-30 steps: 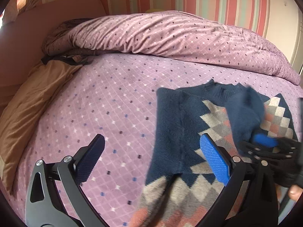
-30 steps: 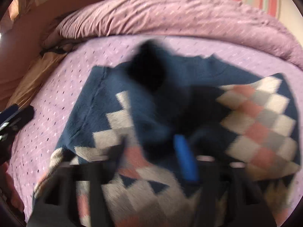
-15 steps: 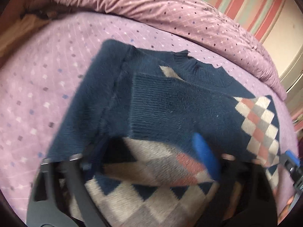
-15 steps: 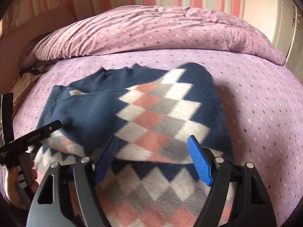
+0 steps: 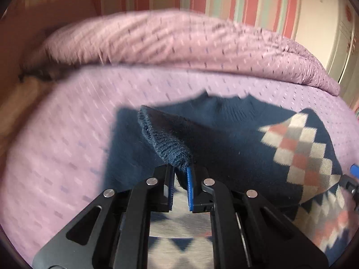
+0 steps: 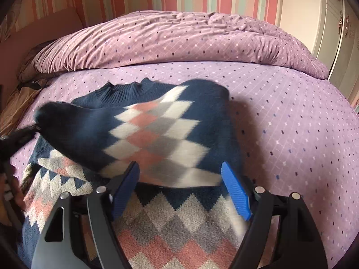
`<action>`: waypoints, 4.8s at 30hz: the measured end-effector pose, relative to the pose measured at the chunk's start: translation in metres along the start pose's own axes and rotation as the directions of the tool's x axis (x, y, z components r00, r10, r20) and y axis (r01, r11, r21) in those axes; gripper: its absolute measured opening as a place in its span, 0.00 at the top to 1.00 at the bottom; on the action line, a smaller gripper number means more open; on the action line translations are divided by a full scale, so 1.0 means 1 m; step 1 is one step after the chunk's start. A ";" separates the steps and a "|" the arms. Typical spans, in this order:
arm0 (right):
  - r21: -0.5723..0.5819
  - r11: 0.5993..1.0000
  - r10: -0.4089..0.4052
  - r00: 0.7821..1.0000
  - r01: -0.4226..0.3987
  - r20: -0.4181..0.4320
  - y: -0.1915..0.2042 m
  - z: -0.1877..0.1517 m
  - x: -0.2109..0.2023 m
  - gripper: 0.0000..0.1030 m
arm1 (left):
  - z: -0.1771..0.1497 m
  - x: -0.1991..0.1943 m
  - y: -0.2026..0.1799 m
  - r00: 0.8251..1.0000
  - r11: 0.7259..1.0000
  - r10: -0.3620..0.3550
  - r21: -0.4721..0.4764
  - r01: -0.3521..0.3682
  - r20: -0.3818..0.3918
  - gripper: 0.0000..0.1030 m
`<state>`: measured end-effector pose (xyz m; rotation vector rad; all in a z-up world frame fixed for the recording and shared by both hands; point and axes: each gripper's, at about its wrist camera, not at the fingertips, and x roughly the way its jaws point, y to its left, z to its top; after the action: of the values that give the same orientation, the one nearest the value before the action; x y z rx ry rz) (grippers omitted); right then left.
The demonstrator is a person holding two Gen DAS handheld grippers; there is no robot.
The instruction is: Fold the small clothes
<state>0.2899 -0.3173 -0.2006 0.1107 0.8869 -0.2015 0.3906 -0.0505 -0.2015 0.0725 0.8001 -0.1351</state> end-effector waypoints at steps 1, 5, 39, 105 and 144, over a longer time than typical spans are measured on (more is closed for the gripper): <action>0.003 1.000 0.003 1.000 -0.003 0.000 0.000 0.000 -0.001 0.26 | 0.002 -0.001 0.006 1.000 1.000 0.011 0.019 -0.011 0.002 0.93; 0.000 1.000 -0.002 1.000 0.002 -0.015 0.004 -0.003 0.002 0.26 | -0.010 0.027 0.029 0.995 0.997 0.008 0.079 -0.001 -0.096 0.91; -0.026 0.998 0.054 0.978 -0.060 -0.201 0.018 -0.012 0.063 0.26 | -0.052 0.022 0.084 0.968 0.992 0.091 -0.064 -0.109 -0.232 0.08; -0.031 0.999 -0.032 0.999 0.032 0.010 -0.008 -0.200 -0.183 0.08 | -0.291 -0.202 0.093 0.921 0.983 -0.104 -0.177 0.039 -0.374 0.77; 0.110 0.994 0.035 0.975 -0.011 -0.219 -0.062 -0.255 -0.153 0.31 | -0.284 -0.197 0.078 0.921 0.997 -0.031 -0.080 0.000 -0.388 0.84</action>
<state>-0.0106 -0.3124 -0.2423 0.2476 1.0958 -0.2181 0.0646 0.0782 -0.2563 0.0178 1.2046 -0.1048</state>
